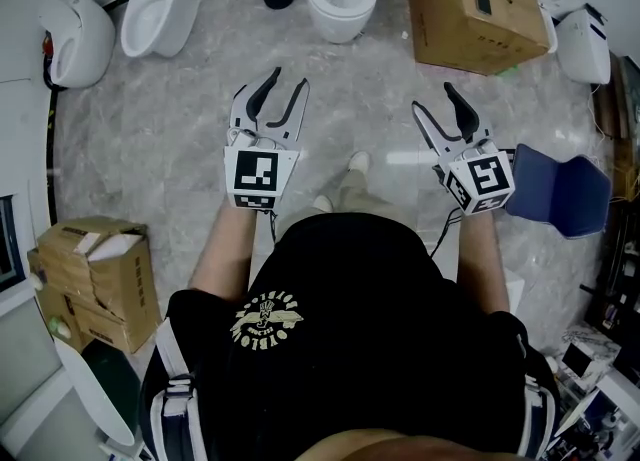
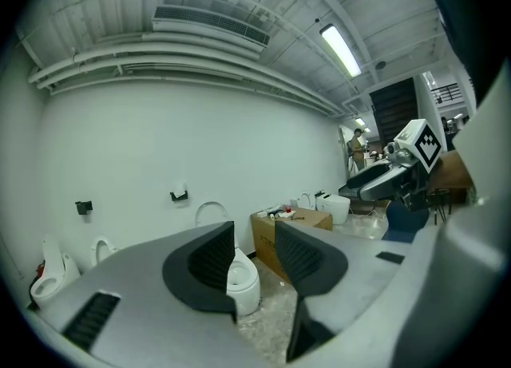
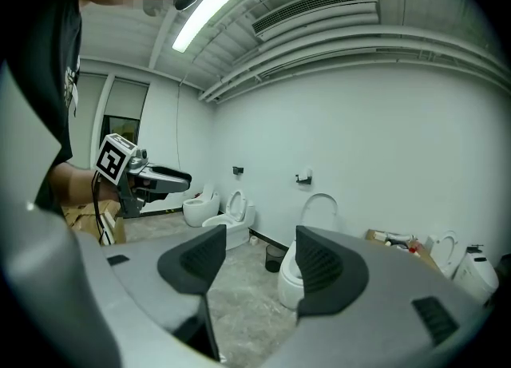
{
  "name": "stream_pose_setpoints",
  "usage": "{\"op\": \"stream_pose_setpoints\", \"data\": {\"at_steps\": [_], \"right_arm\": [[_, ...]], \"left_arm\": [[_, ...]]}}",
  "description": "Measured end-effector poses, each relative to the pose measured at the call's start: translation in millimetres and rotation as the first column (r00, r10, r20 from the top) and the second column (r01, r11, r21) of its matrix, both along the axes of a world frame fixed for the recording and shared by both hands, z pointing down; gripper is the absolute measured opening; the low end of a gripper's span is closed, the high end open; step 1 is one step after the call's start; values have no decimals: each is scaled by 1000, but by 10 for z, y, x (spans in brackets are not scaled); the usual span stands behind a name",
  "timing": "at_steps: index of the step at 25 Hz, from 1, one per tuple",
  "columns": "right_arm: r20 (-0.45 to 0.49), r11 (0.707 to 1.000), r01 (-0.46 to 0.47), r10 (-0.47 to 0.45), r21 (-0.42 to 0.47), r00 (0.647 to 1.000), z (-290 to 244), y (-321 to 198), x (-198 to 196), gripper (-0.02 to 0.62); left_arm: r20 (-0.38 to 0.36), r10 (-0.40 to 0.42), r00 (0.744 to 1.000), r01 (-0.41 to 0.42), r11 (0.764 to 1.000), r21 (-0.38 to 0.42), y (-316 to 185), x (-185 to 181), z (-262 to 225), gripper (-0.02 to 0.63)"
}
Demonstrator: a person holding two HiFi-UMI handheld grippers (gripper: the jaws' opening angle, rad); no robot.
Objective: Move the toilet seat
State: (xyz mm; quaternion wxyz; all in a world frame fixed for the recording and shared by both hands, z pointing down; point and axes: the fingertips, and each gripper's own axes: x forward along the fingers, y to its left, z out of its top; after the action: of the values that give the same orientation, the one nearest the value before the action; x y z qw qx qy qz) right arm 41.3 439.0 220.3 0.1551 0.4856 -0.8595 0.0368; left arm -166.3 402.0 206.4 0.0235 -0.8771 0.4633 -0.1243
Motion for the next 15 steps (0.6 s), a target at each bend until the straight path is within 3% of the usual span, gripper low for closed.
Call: {"op": "stream_pose_setpoints", "data": {"at_steps": [15], "right_arm": [[56,999,32,-32,-1,998,55,-908,376,264]], "left_arm": [[30,-42,999,43,999,-19,-883,346,-19,168]]}}
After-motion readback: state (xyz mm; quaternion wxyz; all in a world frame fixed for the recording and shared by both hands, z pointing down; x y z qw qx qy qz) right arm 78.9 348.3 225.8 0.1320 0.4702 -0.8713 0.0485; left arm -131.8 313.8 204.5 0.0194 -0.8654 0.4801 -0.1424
